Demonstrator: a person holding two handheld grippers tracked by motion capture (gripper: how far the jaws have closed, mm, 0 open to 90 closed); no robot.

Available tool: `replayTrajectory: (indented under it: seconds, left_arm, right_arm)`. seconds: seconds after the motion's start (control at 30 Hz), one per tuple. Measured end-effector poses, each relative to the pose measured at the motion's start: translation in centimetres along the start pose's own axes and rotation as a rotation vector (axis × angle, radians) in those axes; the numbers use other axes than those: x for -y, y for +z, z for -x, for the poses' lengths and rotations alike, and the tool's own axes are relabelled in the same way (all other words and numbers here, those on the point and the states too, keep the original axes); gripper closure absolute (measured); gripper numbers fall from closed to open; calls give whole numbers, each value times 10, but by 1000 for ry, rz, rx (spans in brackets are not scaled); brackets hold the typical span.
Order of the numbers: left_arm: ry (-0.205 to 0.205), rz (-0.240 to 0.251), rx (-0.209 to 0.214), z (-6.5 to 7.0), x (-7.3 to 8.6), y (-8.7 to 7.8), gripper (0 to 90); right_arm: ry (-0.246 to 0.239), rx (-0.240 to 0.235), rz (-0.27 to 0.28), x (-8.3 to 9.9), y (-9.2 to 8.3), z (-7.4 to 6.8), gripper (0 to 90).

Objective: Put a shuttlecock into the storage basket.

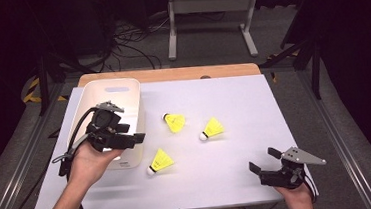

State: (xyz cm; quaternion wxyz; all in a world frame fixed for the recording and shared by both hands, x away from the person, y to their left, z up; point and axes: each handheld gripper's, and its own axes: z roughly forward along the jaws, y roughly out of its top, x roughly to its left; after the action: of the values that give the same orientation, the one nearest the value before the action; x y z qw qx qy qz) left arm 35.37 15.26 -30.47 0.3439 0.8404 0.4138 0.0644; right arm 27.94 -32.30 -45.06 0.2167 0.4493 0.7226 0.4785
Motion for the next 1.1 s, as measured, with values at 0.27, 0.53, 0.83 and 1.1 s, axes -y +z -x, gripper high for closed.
replayTrajectory:
  seconds: [0.27,0.53,0.83,1.1]
  left_arm:
    - [26,-8,2,8,-3,4,366]
    - [48,-20,1,17,-4,8,365]
    - [75,-39,-8,25,-3,14,359]
    - [90,-56,-9,30,-2,18,356]
  right_arm:
    - [1,-2,2,0,0,0,69]
    - [3,-3,5,0,0,0,69]
    - [3,-4,5,0,0,0,69]
    - [2,-4,4,0,0,0,69]
